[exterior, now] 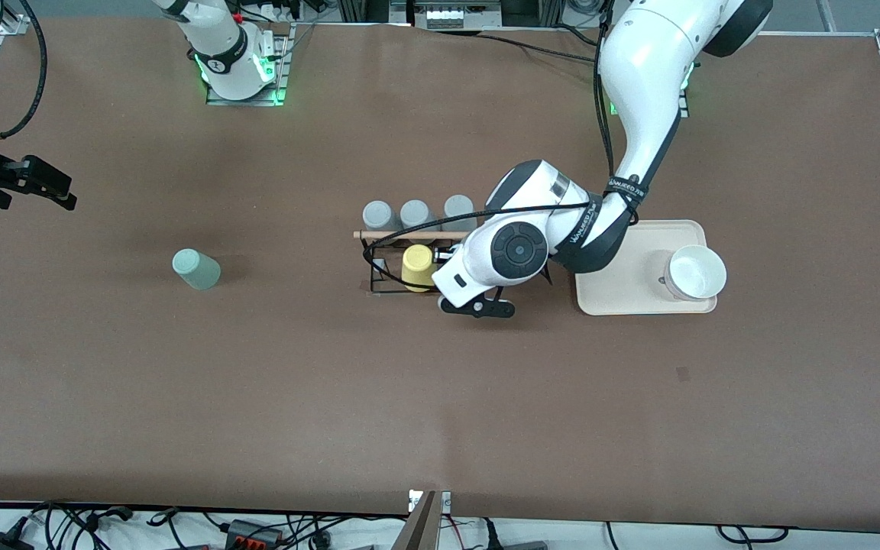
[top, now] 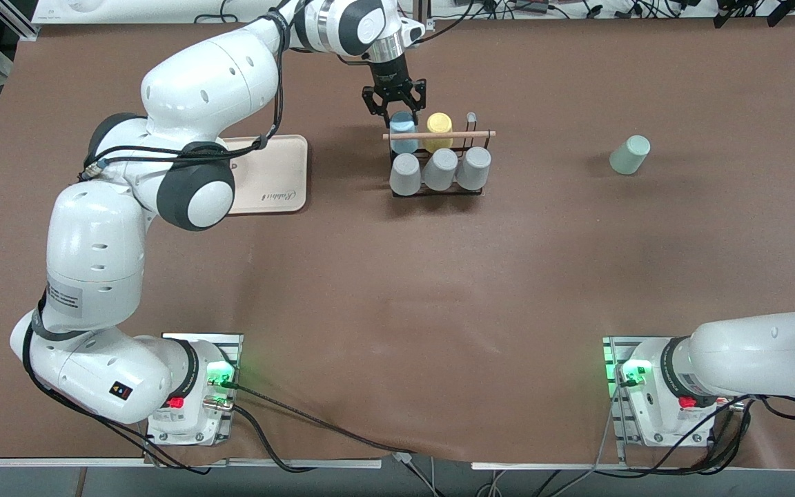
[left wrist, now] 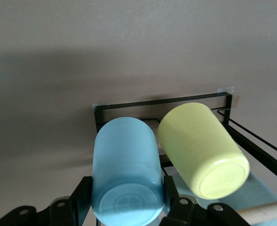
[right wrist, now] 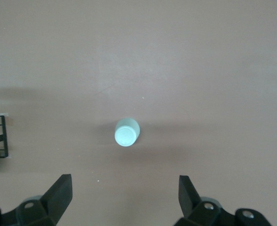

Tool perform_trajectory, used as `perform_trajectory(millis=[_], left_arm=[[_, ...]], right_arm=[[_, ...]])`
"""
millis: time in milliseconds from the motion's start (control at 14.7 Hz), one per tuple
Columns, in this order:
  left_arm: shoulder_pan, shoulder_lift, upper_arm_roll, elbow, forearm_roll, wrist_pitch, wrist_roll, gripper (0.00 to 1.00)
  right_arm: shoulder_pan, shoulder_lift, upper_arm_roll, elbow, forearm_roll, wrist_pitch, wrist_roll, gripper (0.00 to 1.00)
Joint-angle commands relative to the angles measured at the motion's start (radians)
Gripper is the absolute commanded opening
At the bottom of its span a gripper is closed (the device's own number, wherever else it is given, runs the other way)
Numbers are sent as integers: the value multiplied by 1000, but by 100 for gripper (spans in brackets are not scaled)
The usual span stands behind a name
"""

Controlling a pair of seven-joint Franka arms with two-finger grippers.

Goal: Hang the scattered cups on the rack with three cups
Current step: 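Carry the light blue cup to the rack beside the yellow cup, then open the left gripper and withdraw it toward its rest pose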

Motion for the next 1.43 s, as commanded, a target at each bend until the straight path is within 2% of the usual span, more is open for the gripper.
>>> perform_trajectory(millis=[0, 136, 476, 748, 951, 1155, 1223, 1359], left_arm=[[-7, 10, 12, 42, 15, -11, 27, 97], [7, -31, 12, 48, 15, -45, 22, 100], [161, -218, 15, 38, 23, -147, 28, 100], [250, -266, 16, 42, 28, -282, 30, 100], [277, -314, 13, 39, 103, -422, 42, 100], [298, -334, 18, 25, 117, -447, 175, 100], [301, -375, 41, -32, 118, -415, 233, 100], [318, -532, 90, -266, 114, -291, 329, 100]], right_arm=[[-3, 7, 4, 17, 28, -17, -14, 100], [-6, 9, 2, 17, 29, -16, -12, 100], [-6, 18, 2, 17, 34, -11, -12, 100], [0, 19, 5, 19, 32, -10, -5, 100], [0, 59, 5, 19, 31, -6, 1, 100], [9, 127, 5, 22, 17, 0, -2, 100], [7, 134, 5, 25, 15, -2, -3, 100], [-2, 162, 4, 25, 23, 0, -11, 100]])
